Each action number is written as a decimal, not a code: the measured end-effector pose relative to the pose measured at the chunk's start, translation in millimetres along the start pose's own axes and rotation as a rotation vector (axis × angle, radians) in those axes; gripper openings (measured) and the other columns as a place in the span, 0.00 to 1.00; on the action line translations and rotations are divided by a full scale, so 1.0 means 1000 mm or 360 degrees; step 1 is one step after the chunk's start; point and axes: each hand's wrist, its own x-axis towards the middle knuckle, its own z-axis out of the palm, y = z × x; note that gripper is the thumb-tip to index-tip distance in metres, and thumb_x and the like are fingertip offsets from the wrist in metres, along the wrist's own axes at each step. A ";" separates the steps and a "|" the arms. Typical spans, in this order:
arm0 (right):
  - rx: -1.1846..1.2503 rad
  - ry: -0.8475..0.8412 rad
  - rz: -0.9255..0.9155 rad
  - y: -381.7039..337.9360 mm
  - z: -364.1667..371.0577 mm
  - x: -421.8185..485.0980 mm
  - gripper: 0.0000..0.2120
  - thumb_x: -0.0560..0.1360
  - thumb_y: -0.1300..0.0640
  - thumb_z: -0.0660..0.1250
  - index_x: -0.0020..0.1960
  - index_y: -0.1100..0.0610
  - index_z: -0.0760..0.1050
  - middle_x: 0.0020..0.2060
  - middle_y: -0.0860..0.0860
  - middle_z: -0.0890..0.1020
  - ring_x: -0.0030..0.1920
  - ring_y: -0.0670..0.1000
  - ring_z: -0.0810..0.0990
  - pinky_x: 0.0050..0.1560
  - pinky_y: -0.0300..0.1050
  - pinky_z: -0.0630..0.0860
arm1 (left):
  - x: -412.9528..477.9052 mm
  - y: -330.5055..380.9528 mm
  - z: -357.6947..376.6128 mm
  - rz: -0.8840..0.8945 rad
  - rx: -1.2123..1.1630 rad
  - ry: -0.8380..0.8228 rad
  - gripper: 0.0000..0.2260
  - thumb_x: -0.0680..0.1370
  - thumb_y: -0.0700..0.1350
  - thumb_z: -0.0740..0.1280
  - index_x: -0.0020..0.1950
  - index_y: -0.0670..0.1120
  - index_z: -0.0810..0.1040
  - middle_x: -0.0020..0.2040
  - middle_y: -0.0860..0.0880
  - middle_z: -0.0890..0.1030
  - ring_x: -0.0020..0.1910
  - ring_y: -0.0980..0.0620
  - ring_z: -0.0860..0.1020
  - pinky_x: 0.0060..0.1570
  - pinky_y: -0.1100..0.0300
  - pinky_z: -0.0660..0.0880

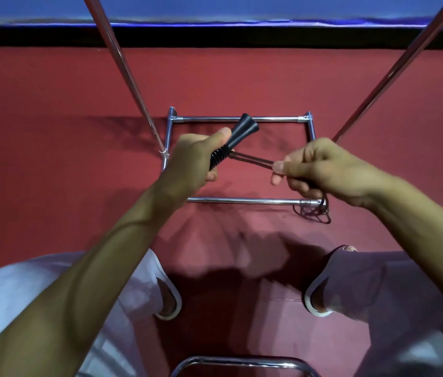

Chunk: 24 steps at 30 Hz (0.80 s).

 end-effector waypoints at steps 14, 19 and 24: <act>0.1066 -0.0219 0.0710 0.000 -0.007 0.009 0.14 0.85 0.56 0.55 0.42 0.58 0.71 0.22 0.45 0.63 0.16 0.41 0.60 0.16 0.32 0.53 | -0.008 -0.023 0.030 0.0461 0.1435 0.0045 0.21 0.81 0.65 0.56 0.43 0.51 0.76 0.34 0.50 0.78 0.41 0.42 0.77 0.37 0.53 0.66; 0.1204 -0.0261 0.0842 0.005 0.003 0.012 0.15 0.85 0.58 0.53 0.42 0.59 0.71 0.21 0.44 0.63 0.16 0.42 0.59 0.16 0.32 0.53 | -0.010 -0.025 0.033 0.0545 0.1729 -0.0036 0.30 0.70 0.79 0.61 0.40 0.51 0.72 0.32 0.52 0.75 0.34 0.48 0.75 0.34 0.55 0.64; 0.1087 -0.0456 0.0808 0.000 0.013 0.011 0.16 0.85 0.57 0.53 0.42 0.59 0.72 0.21 0.44 0.63 0.16 0.41 0.60 0.19 0.33 0.51 | -0.013 -0.031 0.047 0.0558 0.1687 -0.0100 0.26 0.73 0.75 0.62 0.47 0.52 0.79 0.37 0.50 0.80 0.38 0.43 0.78 0.39 0.54 0.71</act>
